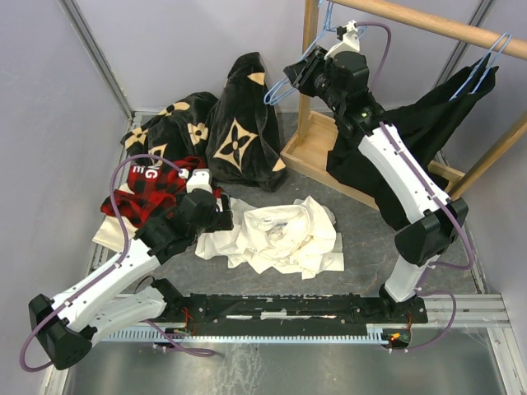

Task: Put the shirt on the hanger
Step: Pick up the hanger from the clothesline.

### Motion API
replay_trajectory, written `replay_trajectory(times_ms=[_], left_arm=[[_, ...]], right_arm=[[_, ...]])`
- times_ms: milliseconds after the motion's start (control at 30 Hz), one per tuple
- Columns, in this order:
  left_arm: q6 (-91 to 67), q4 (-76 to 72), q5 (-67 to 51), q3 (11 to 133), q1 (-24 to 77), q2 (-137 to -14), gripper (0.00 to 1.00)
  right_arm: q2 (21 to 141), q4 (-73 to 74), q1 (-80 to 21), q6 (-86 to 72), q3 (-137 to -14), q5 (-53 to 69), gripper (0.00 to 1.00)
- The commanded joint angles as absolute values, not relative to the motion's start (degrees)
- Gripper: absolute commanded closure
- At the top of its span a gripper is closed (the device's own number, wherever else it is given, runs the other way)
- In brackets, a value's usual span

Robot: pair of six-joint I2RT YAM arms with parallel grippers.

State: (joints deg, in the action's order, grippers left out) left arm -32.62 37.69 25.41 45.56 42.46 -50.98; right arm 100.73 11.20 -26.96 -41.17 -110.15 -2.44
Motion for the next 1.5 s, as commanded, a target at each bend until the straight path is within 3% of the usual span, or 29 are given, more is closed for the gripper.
replay_trajectory(times_ms=[0, 267, 467, 1467], left_arm=[[-34.85, 37.53, 27.0, 46.87, 42.32, -49.56, 0.01], [-34.97, 37.53, 26.72, 47.33, 42.27, -49.62, 0.01], [-35.36, 37.55, 26.72, 46.74, 42.27, -49.44, 0.01], [-35.69, 36.39, 26.54, 46.02, 42.28, -50.3, 0.01]], right_arm=[[99.47, 8.98, -26.72, -41.4, -113.06, -1.7, 0.69], [97.59, 9.15, -26.28, -40.88, -111.44, -2.33, 0.89], [94.4, 9.14, -25.79, -40.12, -108.52, -3.07, 0.97], [85.35, 12.69, -22.64, -38.07, -100.02, -1.37, 1.0]])
